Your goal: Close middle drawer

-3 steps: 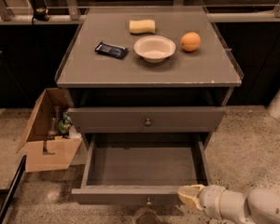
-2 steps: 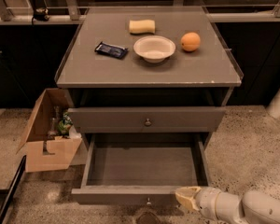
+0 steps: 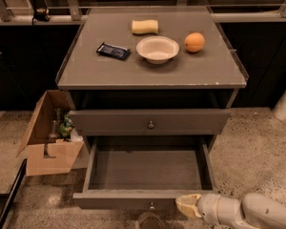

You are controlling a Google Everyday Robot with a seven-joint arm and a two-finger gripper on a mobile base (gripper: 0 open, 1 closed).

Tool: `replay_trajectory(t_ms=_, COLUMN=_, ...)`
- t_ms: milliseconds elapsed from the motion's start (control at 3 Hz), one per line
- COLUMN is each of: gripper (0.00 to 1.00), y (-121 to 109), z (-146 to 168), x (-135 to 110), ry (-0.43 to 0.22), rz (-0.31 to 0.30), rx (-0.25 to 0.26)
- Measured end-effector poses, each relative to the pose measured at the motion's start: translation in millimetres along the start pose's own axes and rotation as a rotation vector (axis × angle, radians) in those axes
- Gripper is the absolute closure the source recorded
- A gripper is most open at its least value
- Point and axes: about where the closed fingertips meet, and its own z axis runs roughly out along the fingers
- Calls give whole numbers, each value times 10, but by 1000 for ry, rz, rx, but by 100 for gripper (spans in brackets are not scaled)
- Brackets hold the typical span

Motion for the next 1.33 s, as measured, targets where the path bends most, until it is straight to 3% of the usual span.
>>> replay_trajectory(t_ms=333, gripper=100, y=47, z=78, x=189, ry=16, rz=-15, rx=-105)
replay_trajectory(t_ms=667, gripper=100, y=84, z=82, x=204, ry=15, rz=-15, rx=-128)
replay_trajectory(t_ms=1000, gripper=100, y=52, z=96, x=160, ry=-3, rz=-7, rx=-91)
replay_trajectory(t_ms=1333, gripper=100, y=-87, z=193, x=-43, ry=-31, rz=-27, rx=-42)
